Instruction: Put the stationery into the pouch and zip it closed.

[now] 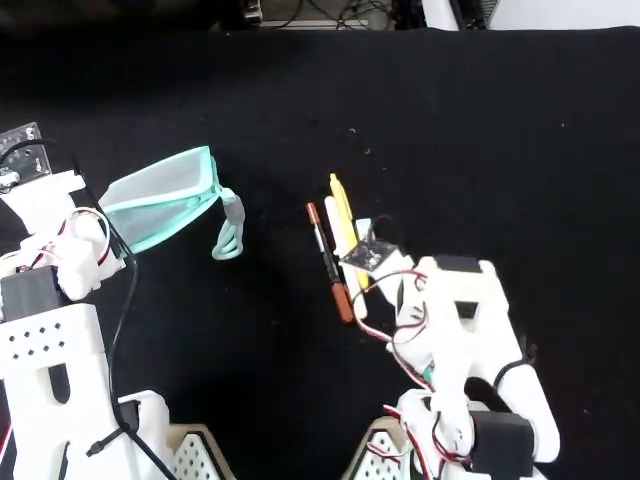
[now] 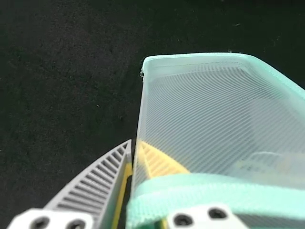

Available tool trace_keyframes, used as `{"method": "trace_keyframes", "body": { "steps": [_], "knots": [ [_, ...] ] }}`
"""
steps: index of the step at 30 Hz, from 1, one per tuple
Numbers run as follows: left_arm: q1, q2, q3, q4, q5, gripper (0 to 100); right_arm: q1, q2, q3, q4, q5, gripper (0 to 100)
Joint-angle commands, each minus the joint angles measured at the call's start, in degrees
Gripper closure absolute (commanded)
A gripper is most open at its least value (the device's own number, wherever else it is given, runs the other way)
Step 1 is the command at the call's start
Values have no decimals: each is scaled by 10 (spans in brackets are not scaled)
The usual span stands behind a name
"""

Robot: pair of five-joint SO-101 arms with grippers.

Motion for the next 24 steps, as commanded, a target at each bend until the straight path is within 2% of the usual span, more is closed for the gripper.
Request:
{"method": "trace_keyframes", "body": {
  "steps": [1, 2, 9, 12, 20, 22, 24],
  "knots": [
    [-12, 10, 22, 2, 4, 967, 4, -2, 0, -47, -45, 994],
    [-12, 10, 22, 2, 4, 967, 4, -2, -7, -47, -54, 967],
    [-12, 10, 22, 2, 4, 967, 4, -2, -114, -6, -60, 987],
    [-12, 10, 22, 2, 4, 967, 3, 1, -167, -12, -91, 987],
    [-12, 9, 22, 2, 4, 967, 0, 54, -171, -171, -140, 982],
    [-12, 9, 22, 2, 4, 967, 0, 99, -183, -170, -143, 942],
    [-12, 9, 22, 2, 4, 967, 3, 147, -204, -157, -144, 847]
  ]
}}
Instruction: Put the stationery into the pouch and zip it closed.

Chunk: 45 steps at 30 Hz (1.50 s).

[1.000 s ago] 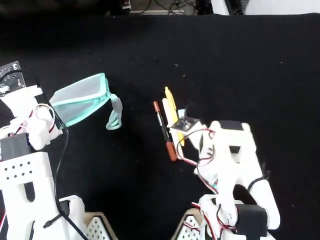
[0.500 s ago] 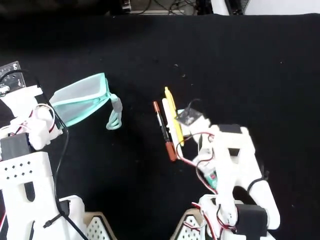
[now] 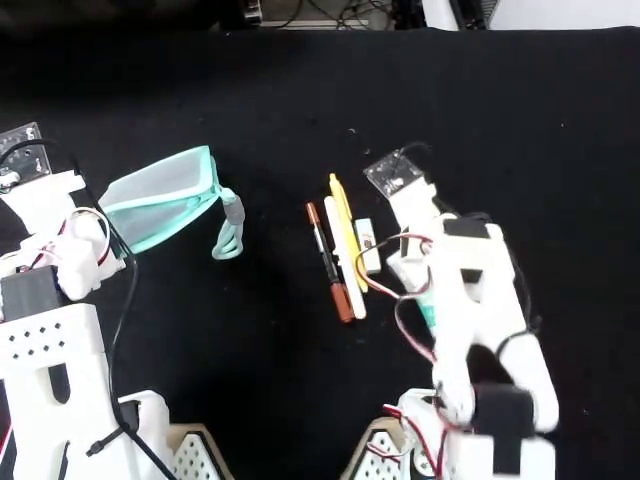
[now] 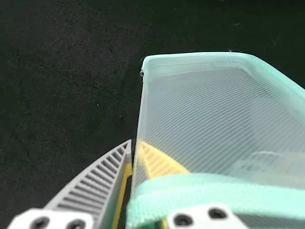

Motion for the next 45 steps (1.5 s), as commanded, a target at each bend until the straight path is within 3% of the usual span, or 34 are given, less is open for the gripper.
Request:
{"method": "trace_keyframes", "body": {
  "steps": [1, 3, 13, 17, 32, 38, 45],
  "knots": [
    [-12, 9, 22, 2, 4, 967, 3, 67, -58, 3, -5, 801],
    [-12, 9, 22, 2, 4, 967, 4, 103, -80, 13, -5, 740],
    [-12, 9, 22, 1, 4, 967, 4, 163, -155, 27, -5, 801],
    [-12, 9, 22, 1, 4, 967, 4, 159, -155, 28, -5, 988],
    [-11, 13, 22, 1, 4, 967, -12, -146, -196, 215, -34, 979],
    [-11, 11, 22, 1, 4, 967, 32, -132, -133, 303, -95, 743],
    [-11, 10, 22, 1, 4, 967, 41, 9, -99, 310, -100, 860]
  ]
}}
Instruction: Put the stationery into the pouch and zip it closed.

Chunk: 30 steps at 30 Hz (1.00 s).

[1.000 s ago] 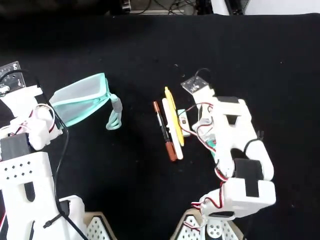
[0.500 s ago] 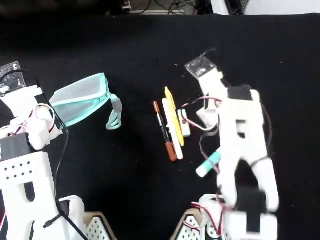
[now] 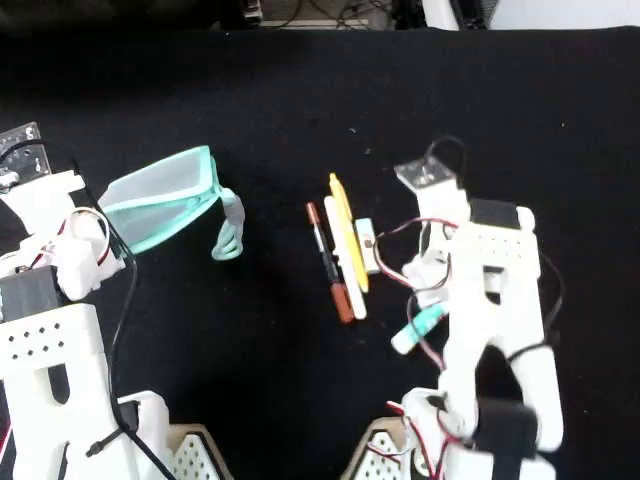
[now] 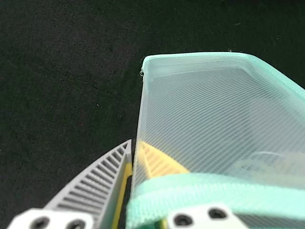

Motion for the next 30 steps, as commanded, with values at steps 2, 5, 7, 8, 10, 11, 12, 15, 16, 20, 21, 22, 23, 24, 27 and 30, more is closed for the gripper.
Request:
{"method": "trace_keyframes", "body": {
  "steps": [2, 5, 7, 8, 10, 11, 12, 15, 16, 20, 21, 22, 23, 24, 27, 30],
  "knots": [
    [-11, 10, 22, 1, 4, 967, 6, 97, -19, 1, -34, 825],
    [-12, 9, 22, 1, 4, 967, 6, 165, -66, 0, -76, 766],
    [-12, 9, 22, 1, 4, 967, 6, 207, -100, 0, -100, 762],
    [-12, 9, 22, 1, 4, 967, 6, 228, -116, 0, -108, 762],
    [-12, 9, 22, 1, 4, 967, 6, 267, -147, 0, -115, 763],
    [-12, 9, 22, 1, 4, 967, 6, 284, -161, 0, -116, 770],
    [-12, 9, 22, 1, 4, 967, 6, 301, -175, -2, -120, 784],
    [-12, 9, 22, 1, 4, 967, 5, 337, -200, -25, -121, 835],
    [-12, 9, 22, 1, 4, 967, 5, 346, -206, -34, -120, 848],
    [-12, 9, 22, 1, 4, 967, 5, 353, -222, -74, -118, 906],
    [-12, 9, 22, 1, 4, 967, 5, 350, -223, -82, -117, 928],
    [-12, 9, 22, 1, 4, 967, 5, 346, -222, -94, -116, 953],
    [-12, 9, 22, 1, 4, 967, 3, 341, -220, -105, -111, 985],
    [-12, 9, 22, 1, 4, 967, 2, 335, -218, -112, -96, 987],
    [-12, 9, 22, 1, 5, 967, 2, 318, -214, -113, -61, 986],
    [-12, 9, 22, 1, 5, 967, 2, 294, -188, -112, -33, 985]
  ]
}}
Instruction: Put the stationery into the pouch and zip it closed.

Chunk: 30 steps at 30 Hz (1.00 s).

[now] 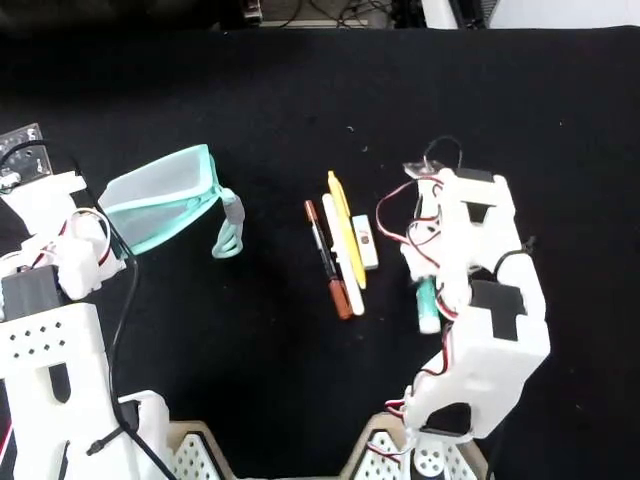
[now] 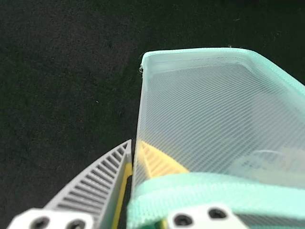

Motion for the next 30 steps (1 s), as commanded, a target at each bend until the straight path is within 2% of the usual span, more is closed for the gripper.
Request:
{"method": "trace_keyframes", "body": {
  "steps": [1, 5, 10, 15, 22, 30],
  "knots": [
    [-12, 8, 18, 1, 5, 967, -3, -50, 12, -29, 40, 985],
    [-12, 8, 18, 1, 5, 967, -3, -103, 49, -29, 85, 977],
    [-12, 8, 18, 1, 5, 967, -3, -165, 92, -29, 97, 822],
    [-12, 8, 18, 1, 5, 967, -3, -171, 92, -31, 105, 849],
    [-12, 8, 18, 1, 5, 967, -22, -171, 89, -76, 105, 731],
    [-12, 8, 18, 1, 5, 967, -42, -170, 80, -78, 103, 796]
  ]
}}
